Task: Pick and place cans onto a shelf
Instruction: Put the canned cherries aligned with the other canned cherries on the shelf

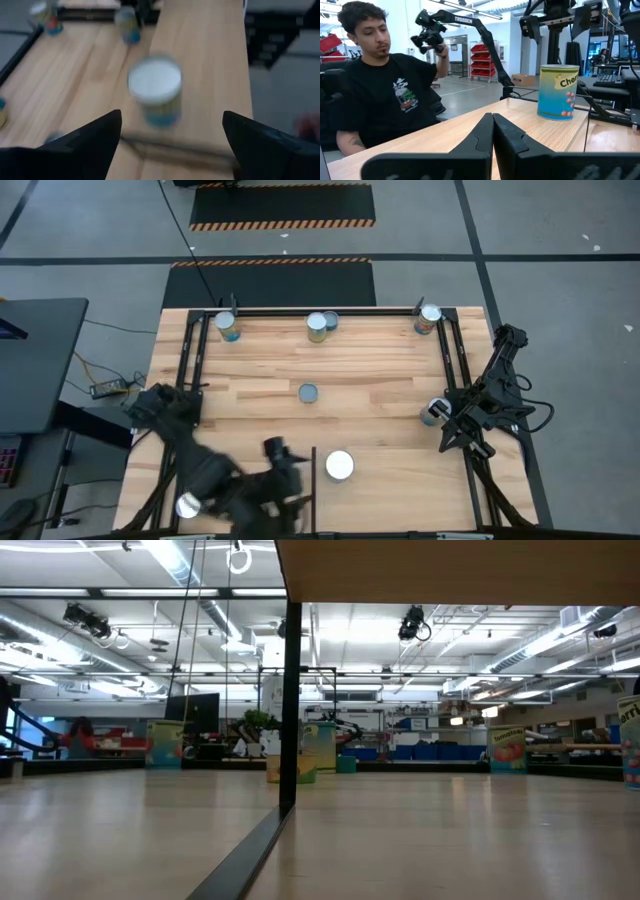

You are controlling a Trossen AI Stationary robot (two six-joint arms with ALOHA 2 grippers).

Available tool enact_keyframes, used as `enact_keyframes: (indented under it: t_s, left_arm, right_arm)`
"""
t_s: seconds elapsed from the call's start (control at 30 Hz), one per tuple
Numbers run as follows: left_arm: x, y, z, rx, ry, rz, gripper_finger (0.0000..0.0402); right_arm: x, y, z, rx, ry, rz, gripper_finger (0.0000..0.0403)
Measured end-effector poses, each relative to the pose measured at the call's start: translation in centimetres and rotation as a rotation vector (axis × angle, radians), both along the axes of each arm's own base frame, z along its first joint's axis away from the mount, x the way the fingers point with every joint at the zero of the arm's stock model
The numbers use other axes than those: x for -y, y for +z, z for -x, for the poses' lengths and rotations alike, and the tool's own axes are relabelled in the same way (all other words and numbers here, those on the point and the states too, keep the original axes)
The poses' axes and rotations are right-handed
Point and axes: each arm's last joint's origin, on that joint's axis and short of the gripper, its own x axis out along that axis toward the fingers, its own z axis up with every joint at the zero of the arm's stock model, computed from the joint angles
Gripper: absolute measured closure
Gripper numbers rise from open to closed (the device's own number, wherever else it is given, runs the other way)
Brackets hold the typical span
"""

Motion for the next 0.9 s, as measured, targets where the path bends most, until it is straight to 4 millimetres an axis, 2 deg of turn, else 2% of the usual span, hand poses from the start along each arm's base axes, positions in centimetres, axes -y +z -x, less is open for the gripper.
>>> enact_keyframes:
  t_s: [0.17,0.27,0.47,0.57,0.7,0.8,0.9]
  left_arm:
    - [2.2,-0.1,5.5,-0.130,-0.017,-0.005,0.0047]
    - [3.2,-0.6,8.1,-0.223,0.011,0.062,0.0047]
    - [5.1,-1.6,10.9,-0.300,0.061,0.203,0.0047]
    - [5.5,-3.1,11.4,-0.319,0.111,0.196,0.0047]
    - [5.1,-6.2,10.9,-0.327,0.157,0.068,0.0047]
    - [4.0,-8.6,9.8,-0.349,0.210,-0.027,0.0047]
    - [1.7,-10.6,8.7,-0.379,0.285,-0.107,0.0047]
  right_arm:
    - [0.0,0.0,0.0,0.000,0.000,0.000,0.0387]
    - [0.0,0.0,0.0,0.000,0.000,0.000,0.0387]
    - [0.0,0.0,0.0,0.000,0.000,0.000,0.0387]
    - [0.0,0.1,0.0,0.007,-0.001,0.000,0.0387]
    - [0.0,0.2,0.0,0.103,-0.022,0.080,0.0387]
    - [0.0,0.2,0.0,0.113,-0.026,0.092,0.0387]
    - [0.0,0.2,0.0,0.116,-0.027,0.093,0.0387]
